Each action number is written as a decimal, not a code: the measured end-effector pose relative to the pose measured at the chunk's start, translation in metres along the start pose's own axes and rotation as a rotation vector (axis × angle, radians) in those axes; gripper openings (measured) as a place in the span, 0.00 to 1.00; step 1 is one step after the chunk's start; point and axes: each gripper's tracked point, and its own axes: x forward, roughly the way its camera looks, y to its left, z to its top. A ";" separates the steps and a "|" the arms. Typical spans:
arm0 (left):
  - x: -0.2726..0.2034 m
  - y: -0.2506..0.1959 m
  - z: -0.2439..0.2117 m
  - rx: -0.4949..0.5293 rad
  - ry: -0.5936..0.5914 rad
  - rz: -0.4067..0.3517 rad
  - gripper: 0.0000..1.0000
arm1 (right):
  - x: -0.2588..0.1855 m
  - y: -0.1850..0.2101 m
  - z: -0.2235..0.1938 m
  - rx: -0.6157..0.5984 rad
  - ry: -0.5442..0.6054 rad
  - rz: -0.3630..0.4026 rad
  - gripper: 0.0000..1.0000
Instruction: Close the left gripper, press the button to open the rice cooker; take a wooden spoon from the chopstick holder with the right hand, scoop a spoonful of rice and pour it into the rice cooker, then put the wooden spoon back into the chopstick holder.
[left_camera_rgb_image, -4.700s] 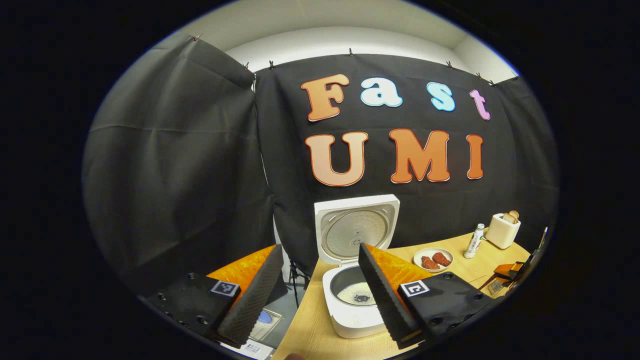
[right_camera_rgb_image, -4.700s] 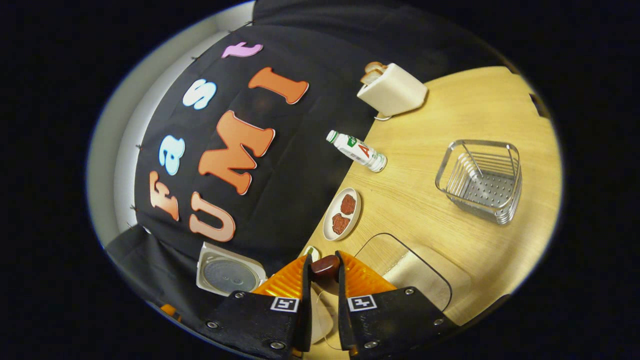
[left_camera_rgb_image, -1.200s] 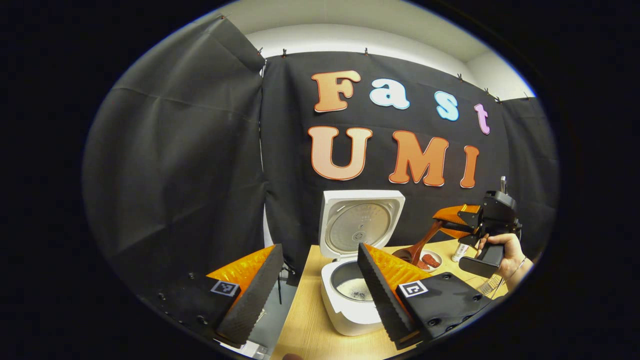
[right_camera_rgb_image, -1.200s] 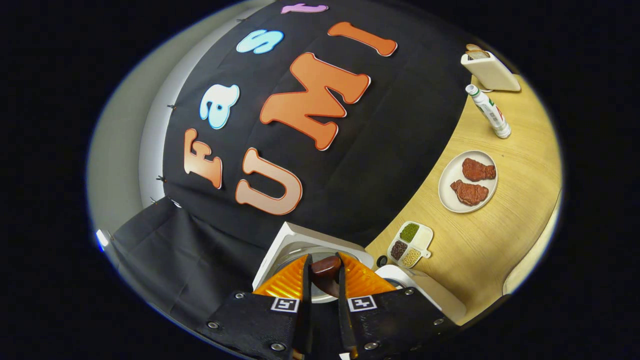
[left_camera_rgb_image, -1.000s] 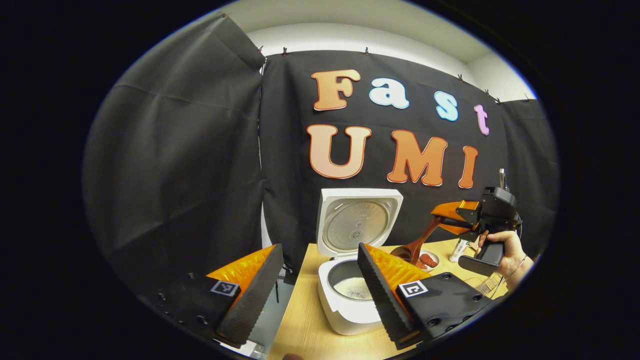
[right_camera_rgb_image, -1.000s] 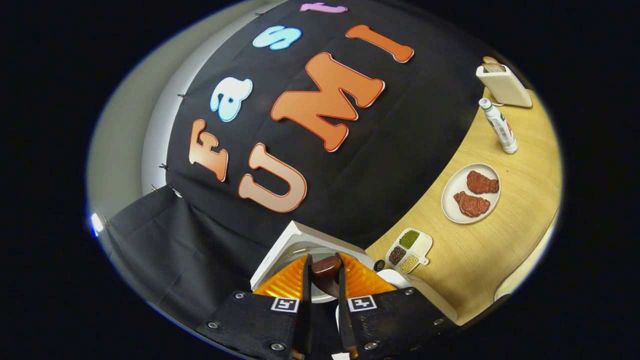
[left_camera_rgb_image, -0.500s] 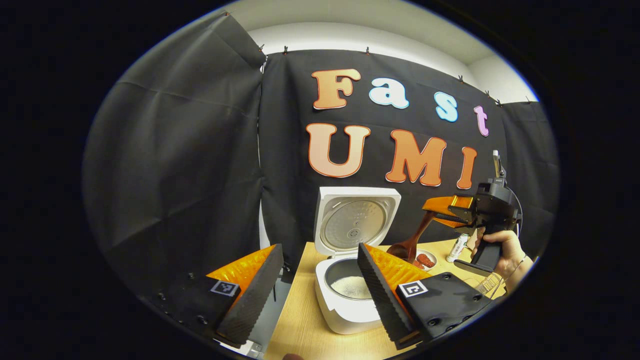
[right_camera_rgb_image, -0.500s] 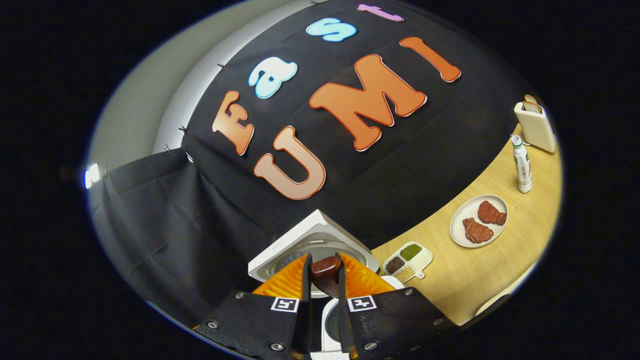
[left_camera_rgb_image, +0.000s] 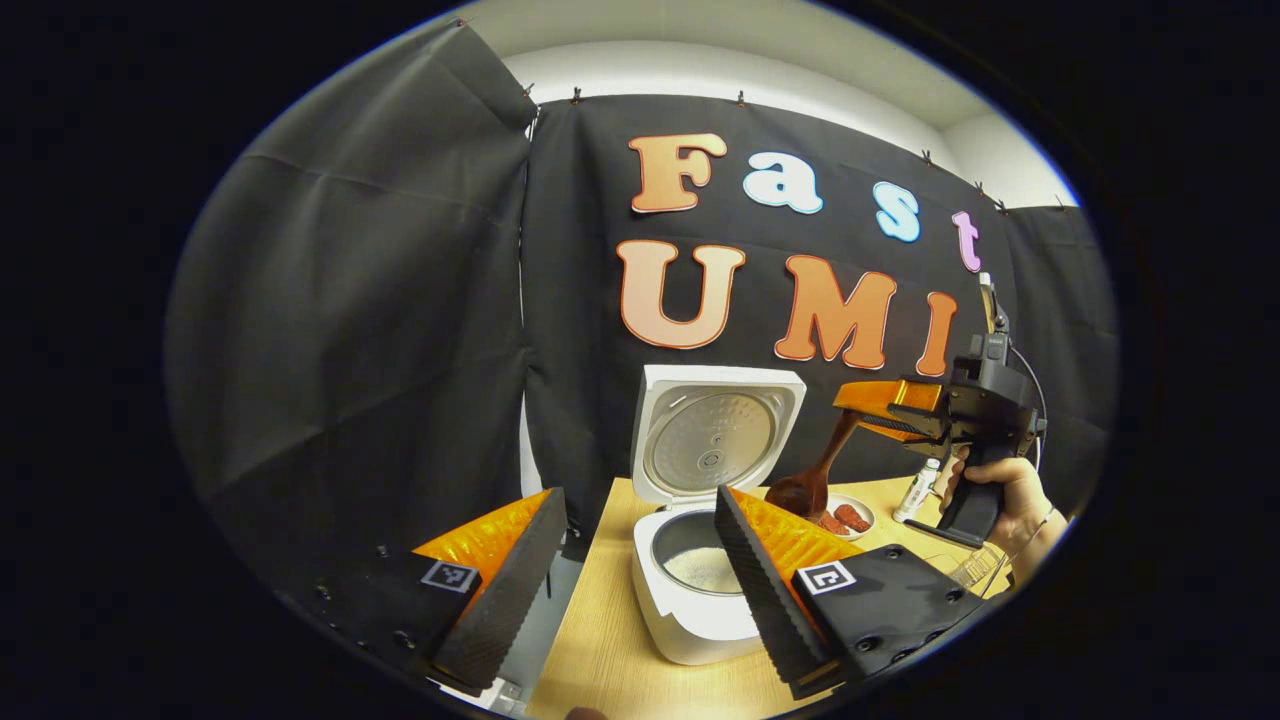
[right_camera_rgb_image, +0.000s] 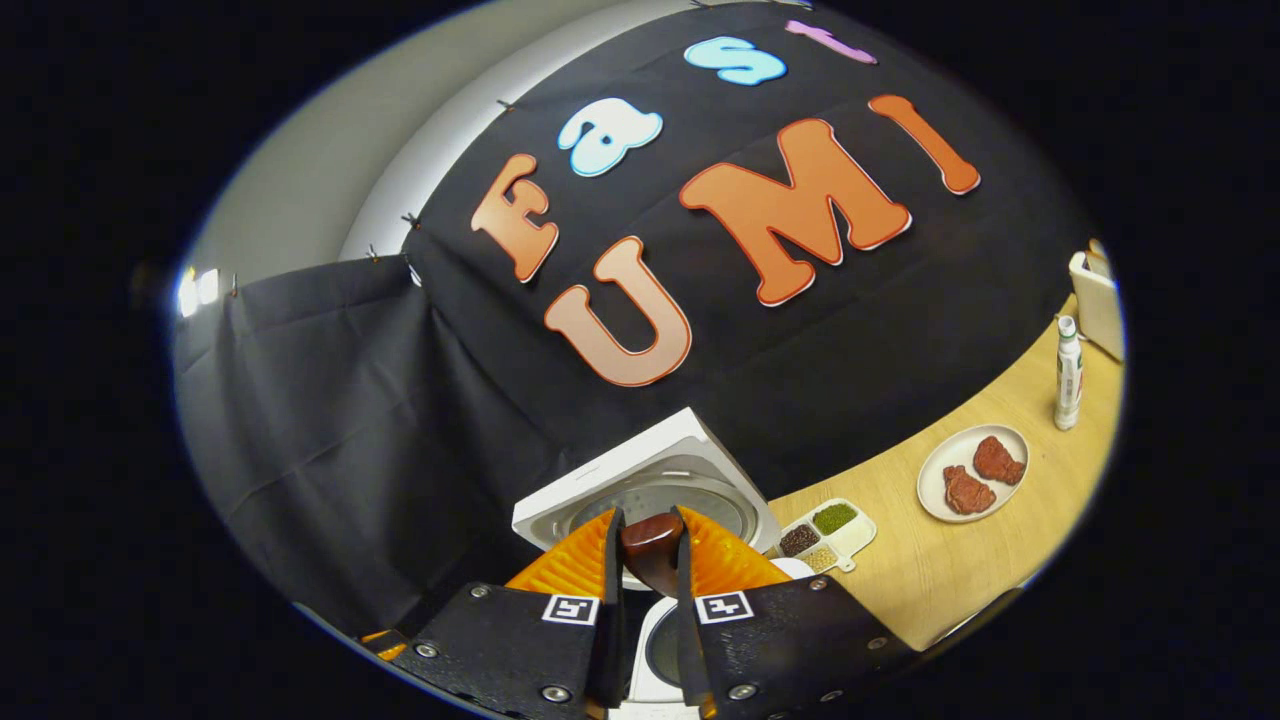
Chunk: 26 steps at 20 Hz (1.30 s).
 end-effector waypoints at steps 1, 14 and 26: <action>0.000 0.001 0.000 0.000 0.000 0.002 1.00 | 0.001 0.004 -0.001 -0.027 0.002 0.010 0.21; -0.004 -0.001 -0.003 0.009 0.005 0.035 1.00 | 0.004 0.031 -0.026 -0.297 0.040 0.104 0.21; -0.006 -0.030 0.010 0.018 -0.015 0.049 1.00 | -0.066 -0.113 0.079 0.157 -0.119 -0.028 0.21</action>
